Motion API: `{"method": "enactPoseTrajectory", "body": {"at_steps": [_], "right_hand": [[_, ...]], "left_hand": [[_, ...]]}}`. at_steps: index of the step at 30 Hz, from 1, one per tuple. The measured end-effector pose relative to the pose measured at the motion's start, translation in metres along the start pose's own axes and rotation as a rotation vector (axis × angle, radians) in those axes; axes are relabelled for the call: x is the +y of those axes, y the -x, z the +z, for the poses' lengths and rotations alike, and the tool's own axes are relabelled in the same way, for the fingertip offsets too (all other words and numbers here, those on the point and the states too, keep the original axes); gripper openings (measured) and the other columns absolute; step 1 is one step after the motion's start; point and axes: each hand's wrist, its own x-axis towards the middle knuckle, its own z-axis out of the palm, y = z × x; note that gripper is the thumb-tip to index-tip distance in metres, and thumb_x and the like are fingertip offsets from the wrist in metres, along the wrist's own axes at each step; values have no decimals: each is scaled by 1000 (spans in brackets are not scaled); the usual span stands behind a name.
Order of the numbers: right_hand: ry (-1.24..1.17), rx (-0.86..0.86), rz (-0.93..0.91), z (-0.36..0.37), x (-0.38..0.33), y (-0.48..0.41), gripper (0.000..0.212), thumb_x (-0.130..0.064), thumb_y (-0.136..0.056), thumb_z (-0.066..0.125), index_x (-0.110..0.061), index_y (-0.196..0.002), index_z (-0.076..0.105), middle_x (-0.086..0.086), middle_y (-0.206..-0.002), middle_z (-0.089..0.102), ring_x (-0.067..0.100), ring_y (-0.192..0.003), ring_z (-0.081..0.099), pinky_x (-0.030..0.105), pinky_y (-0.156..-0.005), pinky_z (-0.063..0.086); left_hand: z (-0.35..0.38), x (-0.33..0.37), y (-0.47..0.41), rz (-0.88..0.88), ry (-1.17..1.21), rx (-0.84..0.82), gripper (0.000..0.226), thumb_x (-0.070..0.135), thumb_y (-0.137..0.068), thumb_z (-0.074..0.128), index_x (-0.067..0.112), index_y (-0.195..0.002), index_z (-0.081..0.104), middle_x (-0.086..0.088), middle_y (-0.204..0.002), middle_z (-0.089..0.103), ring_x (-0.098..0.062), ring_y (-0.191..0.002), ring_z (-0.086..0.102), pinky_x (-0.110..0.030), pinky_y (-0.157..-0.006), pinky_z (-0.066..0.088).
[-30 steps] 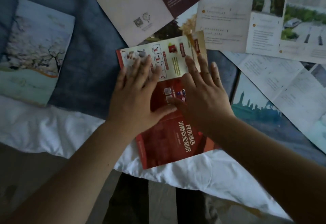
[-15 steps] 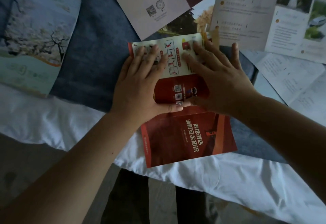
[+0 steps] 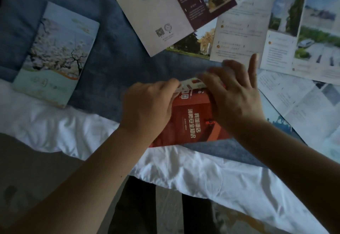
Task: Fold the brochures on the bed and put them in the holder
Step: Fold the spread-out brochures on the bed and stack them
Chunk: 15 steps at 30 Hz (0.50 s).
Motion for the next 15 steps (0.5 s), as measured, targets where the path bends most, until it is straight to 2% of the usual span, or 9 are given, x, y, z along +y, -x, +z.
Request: {"method": "enactPoseTrajectory", "body": {"at_steps": [2, 3, 5, 6, 8, 10, 11, 13, 15], "right_hand": [[45, 70, 74, -6, -9, -4, 89, -13, -86, 74, -25, -160, 26, 24, -163, 26, 49, -152, 15, 66, -122, -2], [34, 99, 93, -8, -15, -5, 94, -8, -88, 69, -25, -163, 15, 26, -167, 12, 49, -154, 6, 64, -123, -4], [-14, 71, 92, -8, -27, -6, 96, -11, -92, 66, -25, -165, 6, 23, -170, -4, 45, -156, -5, 59, -124, -5], [-32, 18, 87, -4, -33, -4, 93, -16, -94, 64, -25, -166, 6, 20, -170, -6, 42, -157, -8, 58, -124, -5], [-88, -147, 100, 9, -43, 2, 81, -27, -100, 56, -26, -166, 9, 14, -172, -3, 39, -157, -8, 59, -125, -2], [-129, -341, 110, 25, -49, 10, 72, -38, -104, 42, -26, -166, 8, 10, -172, -5, 38, -157, -10, 59, -127, 3], [-136, -397, 105, 34, -50, 13, 71, -41, -103, 35, -26, -166, 4, 8, -172, -11, 37, -157, -15, 56, -127, 1], [-194, -406, 129, 46, -53, 17, 74, -37, -103, 38, -24, -165, 0, 4, -170, -20, 34, -155, -23, 50, -127, -9], [-261, -328, 238, 51, -57, 20, 75, -28, -105, 46, -18, -165, 3, 4, -170, -18, 31, -156, -21, 46, -126, -12]], "left_hand": [[-12, 7, -2, -45, 40, 69, 24, 25, -100, 61, 12, -118, 69, -6, -82, 76, -30, -62, 71, -27, -57, 36], [-18, 10, -3, -80, 90, 91, 28, 27, -102, 57, 14, -126, 65, -6, -86, 76, -31, -65, 72, -27, -55, 39], [-23, 14, -6, -155, 172, 112, 47, 38, -104, 41, 20, -146, 51, -6, -109, 76, -30, -80, 74, -33, -59, 50], [-21, 14, -7, -175, 146, 112, 55, 42, -103, 37, 22, -154, 42, -7, -121, 71, -28, -86, 74, -35, -63, 54], [-6, 11, -6, -192, -48, 93, 63, 39, -104, 46, 23, -162, 27, -10, -141, 57, -28, -107, 67, -39, -81, 53], [10, 6, -4, -250, -168, 41, 65, 36, -104, 52, 26, -163, 25, -15, -162, 33, -34, -140, 45, -45, -108, 41], [18, 3, -3, -266, -169, 18, 62, 36, -105, 50, 28, -162, 26, -15, -168, 20, -36, -150, 30, -48, -117, 31], [36, -2, 1, -254, -139, -19, 58, 41, -107, 42, 29, -162, 28, -12, -172, 4, -37, -158, 8, -51, -124, 18], [52, -5, 9, -205, -120, -98, 60, 48, -109, 33, 29, -164, 18, -10, -173, -2, -35, -159, 0, -50, -126, 12]]}}
